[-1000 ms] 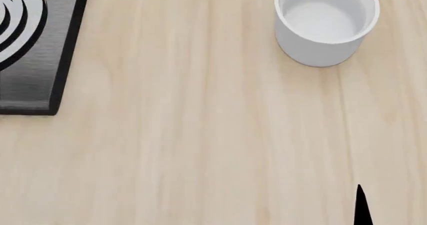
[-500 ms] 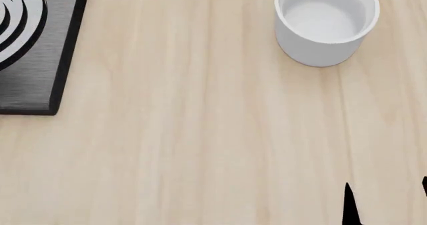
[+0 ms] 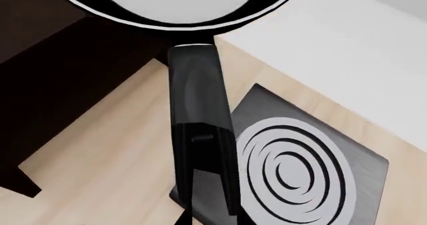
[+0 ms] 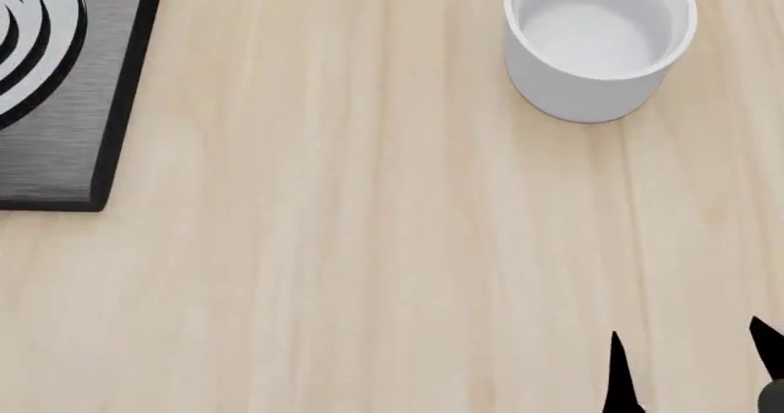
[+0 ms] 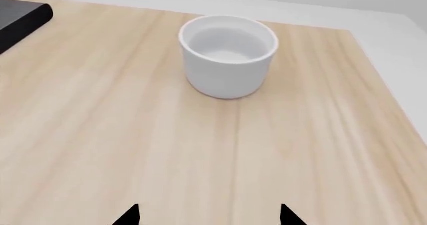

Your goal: Put the frying pan on the cabinet shelf.

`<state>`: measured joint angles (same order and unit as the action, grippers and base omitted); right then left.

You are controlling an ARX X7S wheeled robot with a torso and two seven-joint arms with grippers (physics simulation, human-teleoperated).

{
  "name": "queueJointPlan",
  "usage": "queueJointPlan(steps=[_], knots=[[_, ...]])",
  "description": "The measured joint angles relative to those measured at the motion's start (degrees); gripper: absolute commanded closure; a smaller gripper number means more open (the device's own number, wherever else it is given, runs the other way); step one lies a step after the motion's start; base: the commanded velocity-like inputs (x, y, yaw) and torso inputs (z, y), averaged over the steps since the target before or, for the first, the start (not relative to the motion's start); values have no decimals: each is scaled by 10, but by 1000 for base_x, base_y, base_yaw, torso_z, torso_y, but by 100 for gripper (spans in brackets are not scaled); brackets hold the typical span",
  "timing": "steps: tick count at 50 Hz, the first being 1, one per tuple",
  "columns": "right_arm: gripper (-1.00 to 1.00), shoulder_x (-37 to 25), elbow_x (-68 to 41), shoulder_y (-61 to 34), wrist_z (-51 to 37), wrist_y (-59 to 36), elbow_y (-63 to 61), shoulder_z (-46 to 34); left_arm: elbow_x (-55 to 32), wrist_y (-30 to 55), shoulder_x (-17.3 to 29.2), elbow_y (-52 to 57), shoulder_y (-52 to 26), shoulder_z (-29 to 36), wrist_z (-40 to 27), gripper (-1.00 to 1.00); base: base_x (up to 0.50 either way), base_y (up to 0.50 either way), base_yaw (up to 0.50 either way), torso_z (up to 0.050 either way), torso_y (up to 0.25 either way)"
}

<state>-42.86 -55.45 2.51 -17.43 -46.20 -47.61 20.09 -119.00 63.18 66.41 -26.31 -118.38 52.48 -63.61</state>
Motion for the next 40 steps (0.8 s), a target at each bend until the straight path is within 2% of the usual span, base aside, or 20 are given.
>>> queueJointPlan(steps=[11, 27, 40], knots=[[-100, -2, -4, -22, -7, -8, 1, -19, 42, 1, -6, -56, -15, 6, 9, 100, 0, 0, -1, 0, 2], [-100, -8, -20, -38, -26, -21, -4, -25, 53, -57, 4, -76, 59, 11, 36, 100, 0, 0, 0, 1, 2], [-100, -5, -31, -40, -49, -30, -14, -27, 82, -75, -2, -115, 64, 17, 56, 100, 0, 0, 0, 1, 2]])
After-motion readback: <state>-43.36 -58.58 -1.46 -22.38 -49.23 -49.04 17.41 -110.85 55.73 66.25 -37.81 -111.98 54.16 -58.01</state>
